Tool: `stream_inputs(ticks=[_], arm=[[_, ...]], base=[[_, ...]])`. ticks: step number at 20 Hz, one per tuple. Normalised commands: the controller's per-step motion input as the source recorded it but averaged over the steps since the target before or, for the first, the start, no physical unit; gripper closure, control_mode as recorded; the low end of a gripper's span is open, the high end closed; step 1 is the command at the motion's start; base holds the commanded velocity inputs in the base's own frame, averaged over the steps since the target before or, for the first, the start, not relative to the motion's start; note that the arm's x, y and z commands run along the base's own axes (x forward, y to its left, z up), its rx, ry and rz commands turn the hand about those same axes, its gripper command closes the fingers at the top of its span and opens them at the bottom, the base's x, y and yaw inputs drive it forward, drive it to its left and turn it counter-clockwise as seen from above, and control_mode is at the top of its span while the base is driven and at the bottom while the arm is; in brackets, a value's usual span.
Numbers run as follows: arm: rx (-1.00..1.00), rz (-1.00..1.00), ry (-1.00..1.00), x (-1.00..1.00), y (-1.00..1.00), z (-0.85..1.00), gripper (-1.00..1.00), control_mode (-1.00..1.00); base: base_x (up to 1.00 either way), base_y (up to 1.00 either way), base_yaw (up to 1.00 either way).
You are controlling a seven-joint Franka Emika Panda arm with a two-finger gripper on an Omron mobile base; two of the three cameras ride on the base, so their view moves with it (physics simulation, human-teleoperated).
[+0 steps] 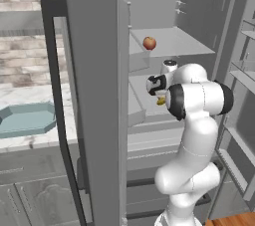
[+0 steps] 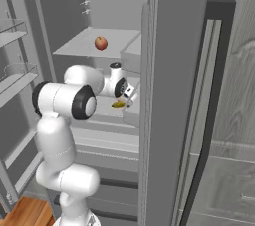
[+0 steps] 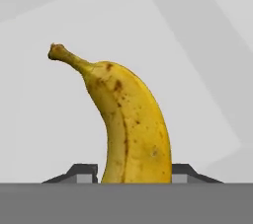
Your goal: Pick the peach and banana from the fridge and place them inside the tupperware on the counter.
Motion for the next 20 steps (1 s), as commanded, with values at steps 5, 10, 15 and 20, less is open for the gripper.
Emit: stream_inputs(ticks=[5,10,15,20], arm=[[0.0,0.0,-0.11,-0.98,0.08,0.01,1.0,-1.0],[0.0,0.0,-0.03,-0.87,0.06,0.4,1.0,-1.0],[0.0,0.0,0.0,-0.72,0.0,0.8,1.0,-1.0],[0.0,0.0,0.0,-0.82,0.04,0.72,1.0,-1.0]], base=[[0.0,0.0,0.0],[0.0,0.0,0.0],[0.0,0.0,0.0],[0.0,0.0,0.0]])
